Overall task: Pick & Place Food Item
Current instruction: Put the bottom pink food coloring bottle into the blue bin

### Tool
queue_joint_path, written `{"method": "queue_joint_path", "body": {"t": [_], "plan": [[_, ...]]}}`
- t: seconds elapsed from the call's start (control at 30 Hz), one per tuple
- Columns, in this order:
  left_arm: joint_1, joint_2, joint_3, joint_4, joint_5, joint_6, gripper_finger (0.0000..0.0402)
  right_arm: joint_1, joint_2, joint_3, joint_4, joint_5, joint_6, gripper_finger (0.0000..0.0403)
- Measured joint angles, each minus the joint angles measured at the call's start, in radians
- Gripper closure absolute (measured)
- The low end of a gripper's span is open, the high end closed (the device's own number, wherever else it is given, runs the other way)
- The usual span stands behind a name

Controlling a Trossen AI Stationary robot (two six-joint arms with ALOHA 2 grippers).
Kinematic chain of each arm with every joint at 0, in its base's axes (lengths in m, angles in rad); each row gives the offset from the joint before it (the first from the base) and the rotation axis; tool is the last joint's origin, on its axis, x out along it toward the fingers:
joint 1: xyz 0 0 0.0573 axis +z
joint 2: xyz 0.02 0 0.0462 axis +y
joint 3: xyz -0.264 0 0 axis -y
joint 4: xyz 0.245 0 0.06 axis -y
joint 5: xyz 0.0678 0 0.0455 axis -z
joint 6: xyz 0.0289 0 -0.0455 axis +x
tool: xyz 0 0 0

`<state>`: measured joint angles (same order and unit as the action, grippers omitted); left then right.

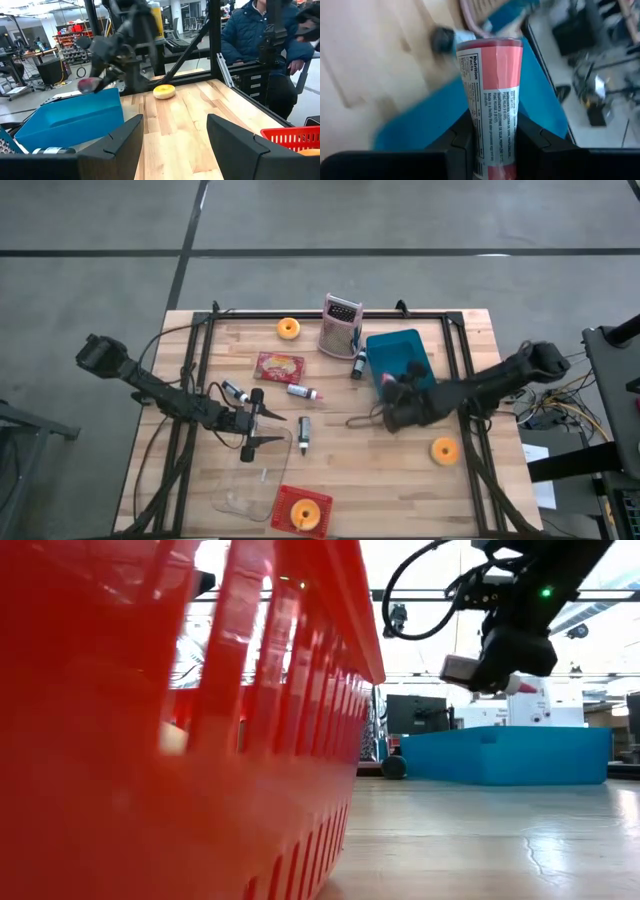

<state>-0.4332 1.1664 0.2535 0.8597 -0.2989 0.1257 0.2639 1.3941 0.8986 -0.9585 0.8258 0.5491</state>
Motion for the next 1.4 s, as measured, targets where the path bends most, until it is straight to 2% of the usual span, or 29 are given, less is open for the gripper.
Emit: {"method": "queue_joint_path", "body": {"t": [0.13,0.3,0.53,0.73,1.07,1.27,1.4], "plan": [[0.000,0.000,0.000,0.000,0.000,-0.003,0.0179,-0.127,-0.048,0.000,-0.063,-0.158,-0.098,0.0321],[0.000,0.000,0.000,0.000,0.001,-0.003,0.0179,-0.291,-0.045,0.000,-0.127,-0.340,-0.230,0.0321],[0.000,0.000,0.000,0.000,0.003,-0.003,0.0179,-0.458,0.058,0.027,-0.284,-0.486,-0.394,0.0321],[0.000,0.000,0.000,0.000,0.002,-0.003,0.0179,-0.510,0.209,0.092,-0.408,-0.518,-0.487,0.0321],[0.000,0.000,0.000,0.000,0.002,-0.003,0.0179,-0.508,0.502,0.249,-0.570,-0.541,-0.600,0.0321],[0.000,0.000,0.000,0.000,0.002,-0.003,0.0179,-0.507,0.583,0.346,-0.598,-0.543,-0.647,0.0321],[0.000,0.000,0.000,0.000,0.002,-0.003,0.0179,-0.506,0.604,0.401,-0.612,-0.593,-0.671,0.0319]]}}
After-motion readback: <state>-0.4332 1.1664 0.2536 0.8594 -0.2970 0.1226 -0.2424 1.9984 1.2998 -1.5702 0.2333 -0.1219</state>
